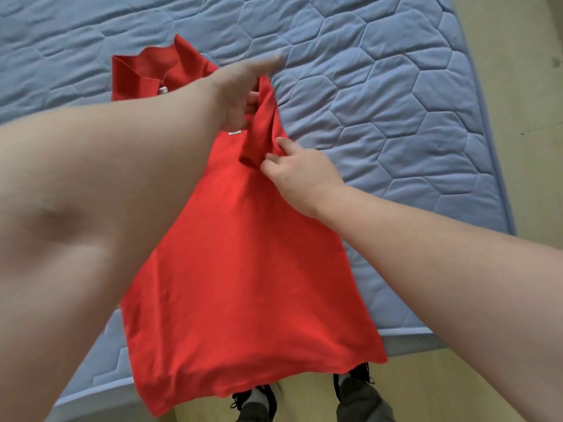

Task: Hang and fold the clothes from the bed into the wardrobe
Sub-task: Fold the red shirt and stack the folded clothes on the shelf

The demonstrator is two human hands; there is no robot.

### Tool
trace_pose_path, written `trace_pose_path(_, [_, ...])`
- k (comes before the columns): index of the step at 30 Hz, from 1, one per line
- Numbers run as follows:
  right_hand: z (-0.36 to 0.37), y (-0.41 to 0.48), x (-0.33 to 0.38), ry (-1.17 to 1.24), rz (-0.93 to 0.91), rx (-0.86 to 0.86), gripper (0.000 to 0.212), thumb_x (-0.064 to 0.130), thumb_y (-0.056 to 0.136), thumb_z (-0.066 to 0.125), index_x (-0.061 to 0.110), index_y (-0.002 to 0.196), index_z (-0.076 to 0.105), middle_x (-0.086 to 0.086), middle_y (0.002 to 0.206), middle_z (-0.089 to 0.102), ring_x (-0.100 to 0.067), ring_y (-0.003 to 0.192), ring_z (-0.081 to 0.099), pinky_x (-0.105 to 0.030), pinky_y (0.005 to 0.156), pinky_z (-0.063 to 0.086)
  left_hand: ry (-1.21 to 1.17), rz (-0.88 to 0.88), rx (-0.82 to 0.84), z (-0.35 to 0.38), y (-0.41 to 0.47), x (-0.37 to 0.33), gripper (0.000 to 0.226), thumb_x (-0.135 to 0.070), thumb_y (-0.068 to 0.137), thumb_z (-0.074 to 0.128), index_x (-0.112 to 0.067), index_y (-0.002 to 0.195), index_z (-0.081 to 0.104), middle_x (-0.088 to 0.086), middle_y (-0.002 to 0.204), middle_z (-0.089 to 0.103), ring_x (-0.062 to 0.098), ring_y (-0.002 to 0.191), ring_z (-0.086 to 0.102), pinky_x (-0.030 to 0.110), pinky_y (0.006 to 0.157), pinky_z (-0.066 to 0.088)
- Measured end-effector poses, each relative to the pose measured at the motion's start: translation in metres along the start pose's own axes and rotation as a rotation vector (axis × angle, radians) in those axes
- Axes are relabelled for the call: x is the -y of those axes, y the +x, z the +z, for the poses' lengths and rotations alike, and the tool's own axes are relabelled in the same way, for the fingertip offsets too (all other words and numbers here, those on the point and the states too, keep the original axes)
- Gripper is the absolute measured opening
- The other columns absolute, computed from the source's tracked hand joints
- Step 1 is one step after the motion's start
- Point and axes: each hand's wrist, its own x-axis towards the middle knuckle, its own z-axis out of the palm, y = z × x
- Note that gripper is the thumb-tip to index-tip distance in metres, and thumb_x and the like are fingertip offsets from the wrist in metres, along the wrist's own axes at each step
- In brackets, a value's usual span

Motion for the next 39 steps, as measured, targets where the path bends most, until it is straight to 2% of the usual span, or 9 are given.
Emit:
trace_pose_path(2, [0.009,0.001,0.003,-0.063,0.015,0.1,0.038,0.011,0.105,0.026,0.017,0.137,0.047,-0.003,0.149,0.048,-0.031,0.15,0.027,-0.048,0.107,0.04,0.152,0.029,-0.091,-0.001,0.002,0.01,0.02,-0.019,0.09,0.075,-0.02,0.106,0.063,-0.002,0.098,0.061,0.013,0.09,0.06,0.026,0.068,0.054])
trace_pose_path(4, [0.014,-0.001,0.005,-0.043,0.07,0.115,0.045,0.012,0.106,0.027,0.021,0.149,0.037,-0.007,0.164,0.027,-0.03,0.153,0.022,-0.049,0.108,0.039,0.202,0.081,-0.255,-0.01,0.006,0.022,0.028,0.005,0.089,0.067,-0.022,0.087,0.058,0.0,0.084,0.058,0.013,0.076,0.059,0.025,0.053,0.053])
trace_pose_path(7, [0.014,-0.004,0.014,-0.06,0.098,0.024,0.056,0.01,0.101,0.029,0.022,0.156,0.028,-0.016,0.169,0.001,-0.03,0.148,0.03,-0.045,0.1,0.041,0.285,0.092,-0.432,-0.025,0.009,0.042,0.015,-0.007,0.096,0.056,-0.019,0.088,0.054,0.001,0.102,0.059,0.017,0.087,0.059,0.03,0.073,0.058])
trace_pose_path(13, [0.015,0.011,0.029,-0.045,0.305,-0.109,0.028,0.015,0.099,0.043,0.015,0.124,0.057,-0.012,0.132,0.051,-0.035,0.116,0.047,-0.044,0.087,0.041,0.047,0.043,-0.433,-0.034,0.007,0.081,0.028,-0.042,0.086,0.073,-0.016,0.092,0.067,0.0,0.077,0.062,0.018,0.06,0.059,0.024,0.051,0.047])
trace_pose_path(17, [0.016,0.022,0.041,-0.071,0.238,-0.172,0.021,0.026,0.1,0.047,0.016,0.104,0.065,-0.01,0.114,0.059,-0.035,0.108,0.052,-0.045,0.083,0.035,0.075,-0.075,-0.264,-0.056,-0.004,0.093,0.025,-0.014,0.068,0.079,-0.016,0.087,0.064,0.002,0.072,0.057,0.016,0.045,0.061,0.032,0.055,0.056])
trace_pose_path(21, [0.029,0.024,0.049,-0.086,0.137,-0.079,0.033,0.015,0.096,0.042,0.019,0.126,0.057,-0.012,0.132,0.052,-0.035,0.118,0.047,-0.045,0.089,0.036,0.171,0.089,-0.436,-0.074,-0.002,0.108,0.017,-0.009,0.08,0.078,-0.021,0.087,0.069,0.005,0.087,0.071,0.019,0.071,0.067,0.034,0.068,0.059])
trace_pose_path(28, [0.036,0.023,0.064,-0.033,0.375,-0.082,0.079,0.009,0.083,0.057,0.025,0.155,0.027,-0.015,0.161,0.02,-0.035,0.14,0.03,-0.045,0.106,0.034,0.528,0.314,-0.647,-0.082,-0.002,0.119,0.025,-0.034,0.091,0.066,-0.021,0.112,0.067,0.001,0.114,0.07,0.02,0.11,0.061,0.025,0.087,0.039])
trace_pose_path(34, [0.041,0.022,0.046,0.009,0.675,-0.051,0.044,0.01,0.1,0.043,0.023,0.142,0.044,-0.015,0.135,0.046,-0.036,0.125,0.045,-0.047,0.097,0.042,0.688,0.34,-0.489,-0.083,-0.014,0.133,0.044,-0.022,0.078,0.067,-0.018,0.12,0.054,0.004,0.113,0.063,0.025,0.105,0.059,0.031,0.086,0.046])
trace_pose_path(39, [0.037,0.017,0.055,-0.036,0.63,0.008,0.057,0.012,0.096,0.047,0.027,0.15,0.034,-0.017,0.157,0.025,-0.036,0.139,0.032,-0.048,0.108,0.032,0.699,0.433,-0.619,-0.09,-0.034,0.149,0.05,-0.035,0.088,0.072,-0.015,0.129,0.052,0.011,0.128,0.053,0.031,0.119,0.054,0.041,0.103,0.043])
